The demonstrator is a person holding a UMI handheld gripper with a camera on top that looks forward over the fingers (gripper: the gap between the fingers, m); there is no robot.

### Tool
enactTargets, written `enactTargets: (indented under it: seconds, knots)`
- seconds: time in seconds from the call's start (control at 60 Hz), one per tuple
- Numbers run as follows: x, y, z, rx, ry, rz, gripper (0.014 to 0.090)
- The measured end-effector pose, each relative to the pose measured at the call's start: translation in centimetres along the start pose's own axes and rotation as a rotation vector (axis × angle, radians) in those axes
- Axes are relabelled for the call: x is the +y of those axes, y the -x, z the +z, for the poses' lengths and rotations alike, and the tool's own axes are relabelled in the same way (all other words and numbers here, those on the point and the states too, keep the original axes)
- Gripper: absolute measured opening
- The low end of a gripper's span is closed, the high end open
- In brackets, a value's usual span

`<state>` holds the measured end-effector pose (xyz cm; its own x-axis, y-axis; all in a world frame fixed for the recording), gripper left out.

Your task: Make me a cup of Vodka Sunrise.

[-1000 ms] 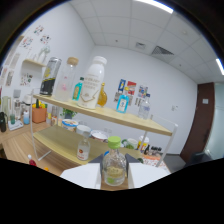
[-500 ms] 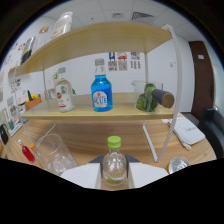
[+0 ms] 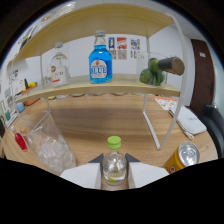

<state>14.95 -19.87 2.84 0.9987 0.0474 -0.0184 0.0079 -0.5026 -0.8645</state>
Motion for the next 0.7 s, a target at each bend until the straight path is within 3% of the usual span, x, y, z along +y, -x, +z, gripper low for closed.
enactTargets:
  seconds: [0.183,0.25,0.3,0.383,0.467,0.7]
  knots:
    - [0.9,-0.2,-0.5,0.007,0.021,0.021,0.0376]
    - [1.2,-0.6,-0.8,0.022,0.035,0.019,0.0412]
    - [1.0,-0.9,-1.2,0.038,0.033,0.018,0.0493]
    - [0.5,-1.2,-2.2,0.054,0.041,0.017,0.0727]
    - [-0.7,-1.2,-3.9,0.075,0.042,0.010,0.0857]
    - [-5.1,0.7,-10.7,0.121,0.019,-0.003,0.0857]
